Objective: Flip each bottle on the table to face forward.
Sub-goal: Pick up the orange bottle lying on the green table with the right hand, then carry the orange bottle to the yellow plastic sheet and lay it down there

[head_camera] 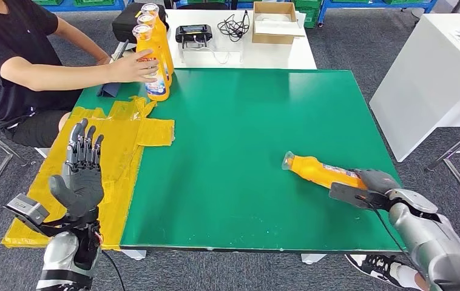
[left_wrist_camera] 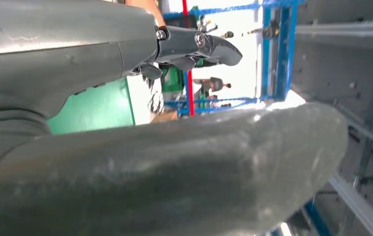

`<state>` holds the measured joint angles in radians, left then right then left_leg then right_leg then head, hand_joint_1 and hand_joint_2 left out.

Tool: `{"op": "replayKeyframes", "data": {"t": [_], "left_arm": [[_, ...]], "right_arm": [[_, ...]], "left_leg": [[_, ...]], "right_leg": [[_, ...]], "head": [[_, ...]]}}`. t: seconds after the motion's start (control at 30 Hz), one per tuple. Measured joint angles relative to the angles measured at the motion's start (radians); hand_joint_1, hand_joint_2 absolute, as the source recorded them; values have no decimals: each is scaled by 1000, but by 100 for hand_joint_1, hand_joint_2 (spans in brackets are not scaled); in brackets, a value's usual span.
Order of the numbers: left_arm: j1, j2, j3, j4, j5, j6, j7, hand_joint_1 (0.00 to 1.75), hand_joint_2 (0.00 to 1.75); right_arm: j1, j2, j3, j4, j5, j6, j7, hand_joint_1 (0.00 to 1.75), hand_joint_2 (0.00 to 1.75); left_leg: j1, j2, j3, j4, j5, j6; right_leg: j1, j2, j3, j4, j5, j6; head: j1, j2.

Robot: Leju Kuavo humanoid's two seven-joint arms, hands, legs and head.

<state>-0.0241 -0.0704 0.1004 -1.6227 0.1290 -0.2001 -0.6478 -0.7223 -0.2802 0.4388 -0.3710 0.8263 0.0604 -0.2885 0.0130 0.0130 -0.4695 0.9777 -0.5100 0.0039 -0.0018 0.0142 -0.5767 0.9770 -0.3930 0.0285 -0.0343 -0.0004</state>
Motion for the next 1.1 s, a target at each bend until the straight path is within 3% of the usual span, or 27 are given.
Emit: {"op": "replayKeyframes", "data": {"t": [0.07,0.2,0.3,0.4,0.5,0.63,0.83,1.1], "left_arm": [[-1,1,-5,5,3,-1,6,0,0],[1,1,-12,10,15,-9,39,0,175],[0,-8,-31,14,-11,9,89,0,175],[-5,-24,-70,25,-55,46,125,0,175],[-5,-37,-107,32,-102,95,135,0,175],[3,-49,-144,30,-147,152,138,0,175],[24,-55,-173,14,-160,172,140,0,175],[26,-56,-182,14,-150,178,140,0,175]], "right_arm": [[7,30,-23,0,-38,-11,-3,175,175],[37,107,-118,-15,-252,-34,-119,175,175],[97,225,-238,-124,-431,-66,-205,175,175],[150,351,-287,-291,-493,-56,-185,175,175],[183,456,-269,-416,-501,-49,-158,175,175],[213,557,-189,-511,-500,-54,-146,175,175],[245,630,-34,-538,-503,-55,-142,175,175],[251,652,80,-528,-513,-43,-138,175,175]], "left_leg": [[0,4,2,0,0,-1],[2,3,0,0,1,-2],[3,2,-5,0,3,-4],[4,-2,-10,0,6,-7],[4,-4,-15,0,6,-8],[4,-4,-18,0,6,-9],[3,-5,-20,0,6,-8],[3,-5,-19,0,6,-8]], "right_leg": [[0,4,0,0,0,0],[1,4,0,1,1,-1],[1,4,-7,3,2,-4],[2,1,-13,4,2,-4],[2,-1,-17,5,2,-4],[2,-1,-20,5,2,-4],[2,-3,-21,5,1,-4],[1,-3,-21,5,2,-4]], "head": [[0,0],[0,0],[-1,0],[0,0],[0,0],[0,0],[0,0],[0,0]]}}
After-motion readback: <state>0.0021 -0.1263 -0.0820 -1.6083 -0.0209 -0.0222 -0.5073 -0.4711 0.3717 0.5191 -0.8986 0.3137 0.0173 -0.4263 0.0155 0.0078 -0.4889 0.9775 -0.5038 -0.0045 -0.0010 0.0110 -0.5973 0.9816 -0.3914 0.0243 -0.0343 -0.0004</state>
